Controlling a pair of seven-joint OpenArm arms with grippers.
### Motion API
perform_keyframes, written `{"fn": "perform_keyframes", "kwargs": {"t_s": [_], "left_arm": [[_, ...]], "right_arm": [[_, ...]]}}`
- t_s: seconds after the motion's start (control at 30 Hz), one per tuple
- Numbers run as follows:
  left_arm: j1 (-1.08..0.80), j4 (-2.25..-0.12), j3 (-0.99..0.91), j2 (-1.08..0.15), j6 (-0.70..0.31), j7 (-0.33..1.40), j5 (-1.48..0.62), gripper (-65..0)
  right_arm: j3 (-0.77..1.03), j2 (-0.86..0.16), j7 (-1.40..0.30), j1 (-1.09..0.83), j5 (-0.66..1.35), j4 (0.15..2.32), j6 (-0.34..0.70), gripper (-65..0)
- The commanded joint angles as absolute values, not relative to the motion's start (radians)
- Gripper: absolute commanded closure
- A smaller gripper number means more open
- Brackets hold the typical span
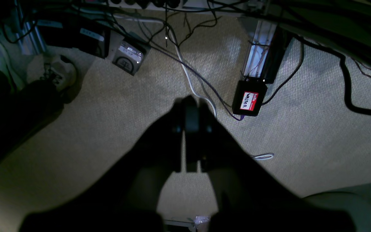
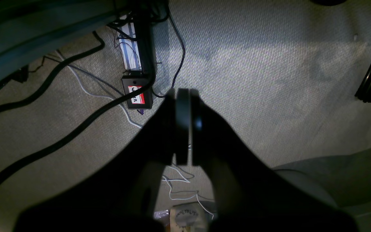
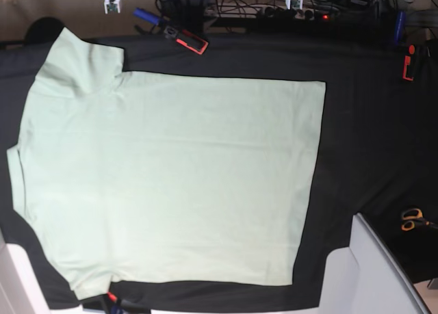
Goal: Fold the T-shirt properly
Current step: 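Move both grippers from rest down toward the shirt's shoulder edge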
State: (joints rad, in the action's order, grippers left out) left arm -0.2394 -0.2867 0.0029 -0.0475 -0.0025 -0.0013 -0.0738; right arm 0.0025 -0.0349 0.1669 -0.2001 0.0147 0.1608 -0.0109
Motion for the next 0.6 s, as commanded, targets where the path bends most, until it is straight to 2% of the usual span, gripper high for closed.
{"fn": "perform_keyframes", "kwargs": {"t_s": [0.0, 0.13, 0.27, 0.37, 0.57], "left_arm": [[-0.251, -0.291, 0.005, -0.051, 0.004, -0.007, -0.067, 0.0], [-0.308, -0.384, -0.004, -0.059, 0.004, -0.019, -0.074, 0.0], [-0.444, -0.579, -0.005, -0.082, 0.004, -0.065, -0.074, 0.0], [-0.501, -0.662, -0.005, -0.102, 0.004, -0.064, -0.074, 0.0], [-0.618, -0.869, -0.008, -0.133, 0.004, -0.062, -0.076, 0.0]], "right_arm": [[0.007, -0.038, 0.171, -0.208, 0.012, 0.160, -0.013, 0.0], [0.008, -0.038, 0.176, -0.246, 0.012, 0.193, -0.013, 0.0], [0.010, -0.036, 0.166, -0.371, 0.012, 0.381, -0.013, 0.0], [0.010, -0.036, 0.085, -0.466, 0.015, 0.559, -0.013, 0.0], [0.008, -0.042, -0.102, -0.679, 0.139, 1.050, -0.013, 0.0]]}}
